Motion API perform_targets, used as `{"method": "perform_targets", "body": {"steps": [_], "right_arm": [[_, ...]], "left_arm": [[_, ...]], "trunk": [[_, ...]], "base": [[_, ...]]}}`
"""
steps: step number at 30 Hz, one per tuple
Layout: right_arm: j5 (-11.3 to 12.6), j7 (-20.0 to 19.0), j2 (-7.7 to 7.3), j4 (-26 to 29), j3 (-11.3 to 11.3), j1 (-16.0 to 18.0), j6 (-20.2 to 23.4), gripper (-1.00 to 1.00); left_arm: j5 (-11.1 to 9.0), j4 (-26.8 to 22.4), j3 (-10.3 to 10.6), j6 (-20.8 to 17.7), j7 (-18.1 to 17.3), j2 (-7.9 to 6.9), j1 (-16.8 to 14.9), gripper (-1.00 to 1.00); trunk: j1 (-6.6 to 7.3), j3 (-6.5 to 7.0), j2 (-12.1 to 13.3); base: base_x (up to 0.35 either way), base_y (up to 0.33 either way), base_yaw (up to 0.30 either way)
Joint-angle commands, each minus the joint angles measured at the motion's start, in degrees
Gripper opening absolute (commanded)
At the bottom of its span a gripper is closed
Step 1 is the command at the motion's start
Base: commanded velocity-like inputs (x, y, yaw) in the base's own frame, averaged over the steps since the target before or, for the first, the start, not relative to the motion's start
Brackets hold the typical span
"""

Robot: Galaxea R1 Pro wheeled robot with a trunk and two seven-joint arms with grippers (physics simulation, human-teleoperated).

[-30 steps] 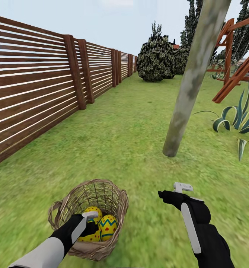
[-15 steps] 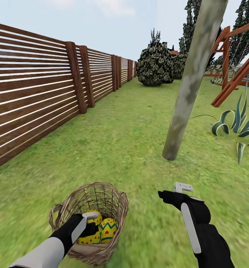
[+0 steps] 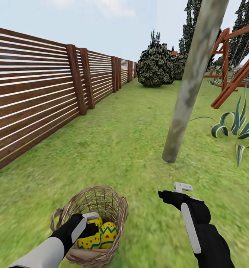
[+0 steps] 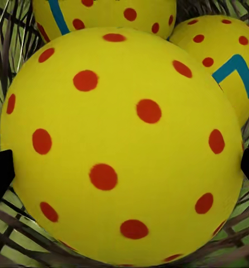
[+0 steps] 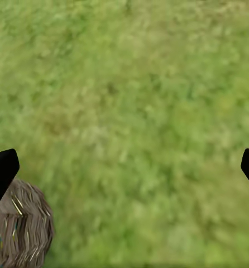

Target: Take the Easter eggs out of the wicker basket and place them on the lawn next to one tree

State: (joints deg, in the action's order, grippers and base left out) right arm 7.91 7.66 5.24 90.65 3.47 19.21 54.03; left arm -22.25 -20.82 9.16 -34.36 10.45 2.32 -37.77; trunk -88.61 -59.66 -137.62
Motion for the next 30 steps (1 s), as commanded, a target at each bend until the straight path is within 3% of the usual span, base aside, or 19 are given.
{"method": "perform_targets", "body": {"steps": [1, 30], "right_arm": [[0.6, 0.5, 0.04, 0.1, 0.0, 0.0, 0.2, 1.00], [0.6, 0.5, -0.05, 0.1, 0.1, -0.2, 0.1, 1.00]], "left_arm": [[-0.6, 0.0, 0.4, -0.2, 0.4, -0.04, 0.0, -1.00], [-0.5, 0.3, 0.5, -0.8, 0.4, -0.04, 0.0, -1.00]], "trunk": [[0.24, 0.13, 0.4], [6.61, 5.34, 12.0]], "base": [[0.000, 0.000, 0.000], [0.000, 0.000, 0.000]]}}
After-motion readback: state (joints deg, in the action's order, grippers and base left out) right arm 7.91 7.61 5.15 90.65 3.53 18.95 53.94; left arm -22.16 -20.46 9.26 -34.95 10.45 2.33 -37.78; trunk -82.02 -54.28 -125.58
